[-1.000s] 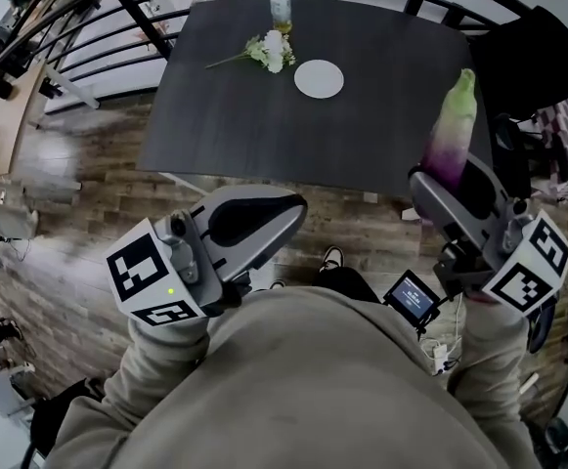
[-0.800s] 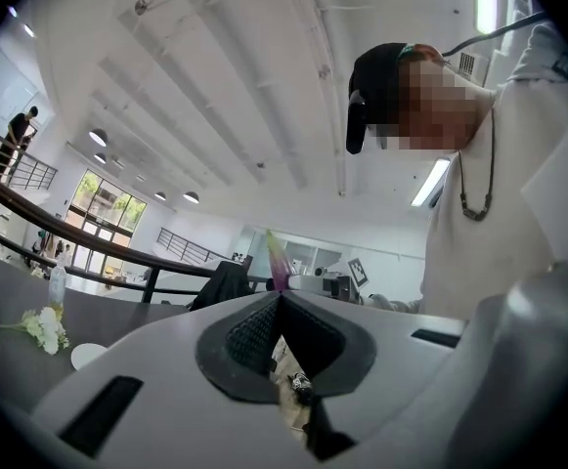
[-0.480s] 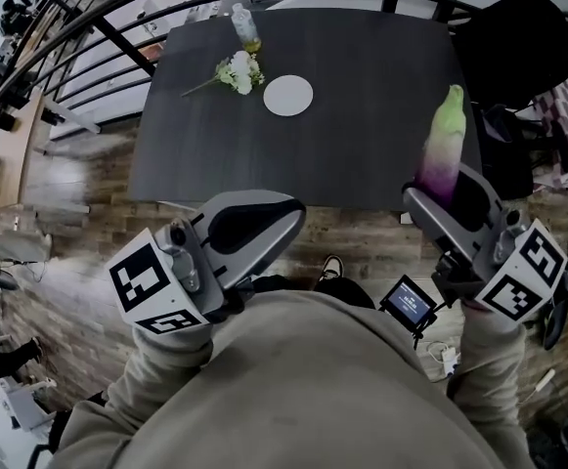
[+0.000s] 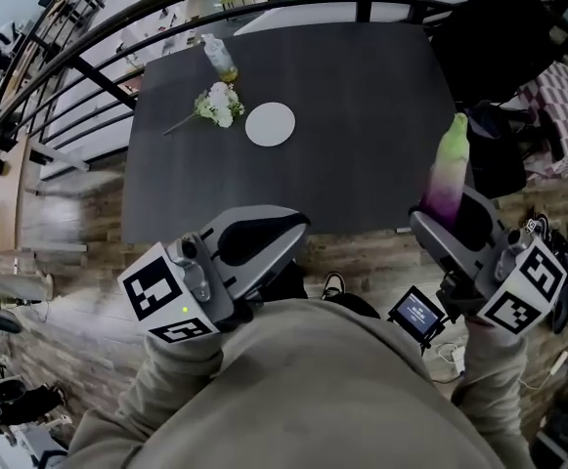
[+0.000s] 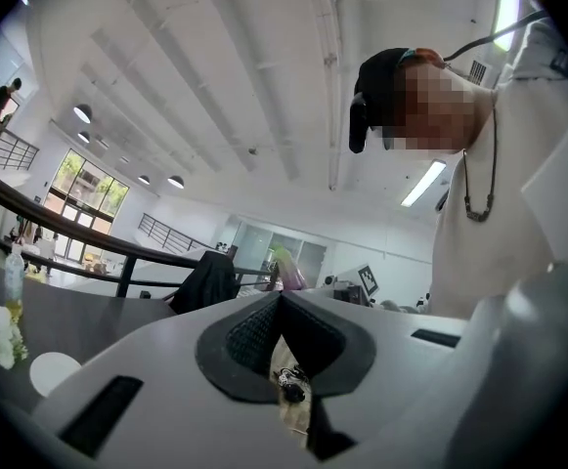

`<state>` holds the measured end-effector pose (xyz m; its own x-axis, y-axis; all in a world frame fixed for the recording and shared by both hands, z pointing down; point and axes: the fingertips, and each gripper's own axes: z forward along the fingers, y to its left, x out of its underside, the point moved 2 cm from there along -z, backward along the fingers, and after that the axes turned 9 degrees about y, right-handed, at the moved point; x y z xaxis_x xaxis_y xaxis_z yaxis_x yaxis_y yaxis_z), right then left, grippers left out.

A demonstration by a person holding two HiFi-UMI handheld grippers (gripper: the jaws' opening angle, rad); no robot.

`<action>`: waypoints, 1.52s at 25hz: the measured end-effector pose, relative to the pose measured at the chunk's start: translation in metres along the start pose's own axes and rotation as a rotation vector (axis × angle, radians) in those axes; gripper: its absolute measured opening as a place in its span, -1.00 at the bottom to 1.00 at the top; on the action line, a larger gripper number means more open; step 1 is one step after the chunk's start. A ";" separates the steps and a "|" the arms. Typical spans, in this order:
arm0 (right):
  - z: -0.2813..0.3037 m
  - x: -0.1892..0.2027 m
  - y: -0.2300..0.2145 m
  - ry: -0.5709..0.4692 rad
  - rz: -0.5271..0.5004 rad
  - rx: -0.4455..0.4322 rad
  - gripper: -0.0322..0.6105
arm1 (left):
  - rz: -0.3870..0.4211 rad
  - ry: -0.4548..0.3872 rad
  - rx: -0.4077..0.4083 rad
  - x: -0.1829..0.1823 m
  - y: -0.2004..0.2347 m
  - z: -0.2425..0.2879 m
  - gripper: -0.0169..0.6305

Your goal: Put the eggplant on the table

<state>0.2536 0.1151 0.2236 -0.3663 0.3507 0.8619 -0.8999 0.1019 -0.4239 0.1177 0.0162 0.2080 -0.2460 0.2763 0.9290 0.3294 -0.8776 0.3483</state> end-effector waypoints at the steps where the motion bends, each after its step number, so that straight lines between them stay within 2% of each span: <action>1: 0.003 -0.003 -0.003 -0.003 0.001 0.010 -0.21 | 0.009 -0.005 0.013 -0.004 0.007 0.003 -0.93; 5: 0.025 -0.022 -0.012 -0.014 -0.005 0.039 -0.21 | 0.036 -0.016 0.049 -0.022 0.040 0.002 -0.93; 13: 0.106 -0.064 -0.019 0.000 -0.030 0.045 -0.21 | 0.028 -0.057 0.074 -0.053 0.116 -0.028 -0.93; 15: 0.126 -0.073 -0.020 -0.002 -0.022 0.042 -0.21 | 0.050 0.011 0.071 -0.048 0.133 -0.033 -0.93; 18: 0.155 -0.084 -0.022 0.008 -0.014 0.043 -0.21 | 0.117 0.187 0.051 -0.023 0.155 -0.035 -0.93; 19: 0.162 -0.087 -0.022 0.017 -0.016 0.046 -0.21 | 0.111 0.200 0.063 -0.019 0.160 -0.037 -0.93; 23: 0.182 -0.099 -0.018 0.039 -0.028 0.053 -0.21 | 0.045 0.162 0.124 -0.019 0.172 -0.045 -0.93; 28: 0.199 -0.095 -0.027 0.060 -0.016 0.032 -0.21 | 0.038 0.144 0.104 -0.020 0.189 -0.045 -0.93; 33: 0.211 -0.110 -0.035 0.071 -0.027 -0.047 -0.21 | 0.026 0.127 0.035 -0.029 0.190 -0.044 -0.93; 38: 0.215 -0.128 -0.035 0.076 -0.073 -0.119 -0.21 | -0.030 0.043 -0.051 -0.041 0.185 -0.045 -0.93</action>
<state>0.2815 -0.1334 0.1877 -0.2777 0.4076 0.8699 -0.8874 0.2381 -0.3948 0.1476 -0.1754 0.2293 -0.2944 0.2870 0.9116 0.2746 -0.8882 0.3684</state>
